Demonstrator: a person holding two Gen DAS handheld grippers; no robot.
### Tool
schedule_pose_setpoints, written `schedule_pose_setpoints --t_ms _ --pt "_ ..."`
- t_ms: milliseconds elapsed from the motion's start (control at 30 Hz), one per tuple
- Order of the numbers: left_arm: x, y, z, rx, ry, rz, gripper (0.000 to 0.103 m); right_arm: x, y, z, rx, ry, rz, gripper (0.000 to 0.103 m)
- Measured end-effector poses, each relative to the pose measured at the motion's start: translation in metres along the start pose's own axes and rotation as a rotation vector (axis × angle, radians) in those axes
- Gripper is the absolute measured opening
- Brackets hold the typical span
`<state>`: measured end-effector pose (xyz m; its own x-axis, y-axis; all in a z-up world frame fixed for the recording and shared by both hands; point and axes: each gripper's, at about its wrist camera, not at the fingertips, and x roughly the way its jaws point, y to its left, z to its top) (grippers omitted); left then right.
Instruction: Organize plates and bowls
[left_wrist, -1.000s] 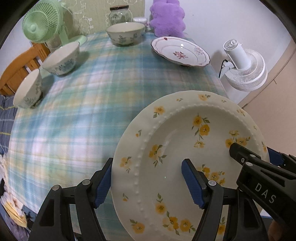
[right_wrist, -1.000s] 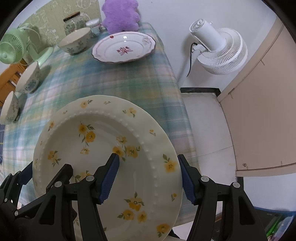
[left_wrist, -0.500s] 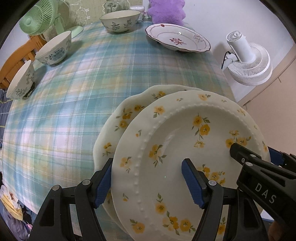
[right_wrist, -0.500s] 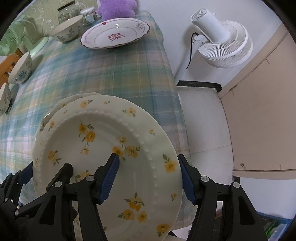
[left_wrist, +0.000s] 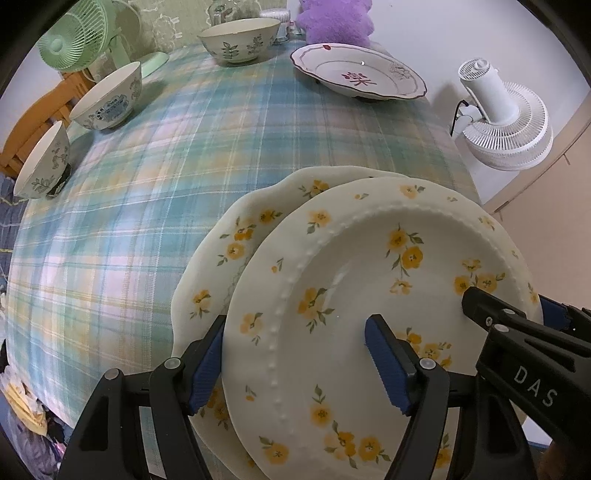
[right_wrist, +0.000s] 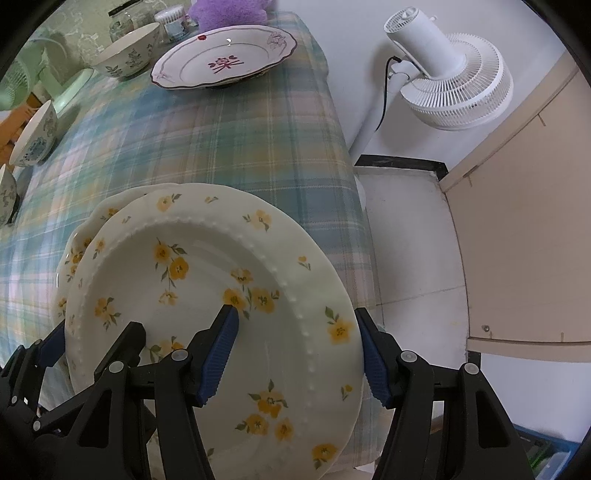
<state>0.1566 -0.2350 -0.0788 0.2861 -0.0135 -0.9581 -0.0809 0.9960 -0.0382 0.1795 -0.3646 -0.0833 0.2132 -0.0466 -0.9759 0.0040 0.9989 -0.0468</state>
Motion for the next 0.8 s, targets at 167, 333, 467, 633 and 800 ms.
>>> schedule_pose_setpoints --t_ms 167,333,467,633,800 --pt "-0.001 -0.002 -0.002 0.002 -0.012 0.04 0.076 0.002 -0.001 0.0 -0.005 -0.003 0.019 0.066" --pt "-0.001 -0.006 -0.002 0.012 -0.015 0.075 0.078 0.001 0.002 -0.002 -0.026 -0.015 0.013 0.066" --pt "-0.001 -0.009 -0.003 0.034 -0.01 0.093 0.081 0.002 0.001 -0.003 -0.033 -0.013 0.021 0.066" --pt "-0.015 -0.012 -0.005 0.075 -0.045 0.082 0.082 -0.013 -0.001 -0.007 -0.068 -0.043 0.037 0.066" --pt "-0.02 -0.012 -0.005 0.109 -0.037 0.049 0.083 -0.026 0.0 -0.01 -0.1 -0.064 0.042 0.06"
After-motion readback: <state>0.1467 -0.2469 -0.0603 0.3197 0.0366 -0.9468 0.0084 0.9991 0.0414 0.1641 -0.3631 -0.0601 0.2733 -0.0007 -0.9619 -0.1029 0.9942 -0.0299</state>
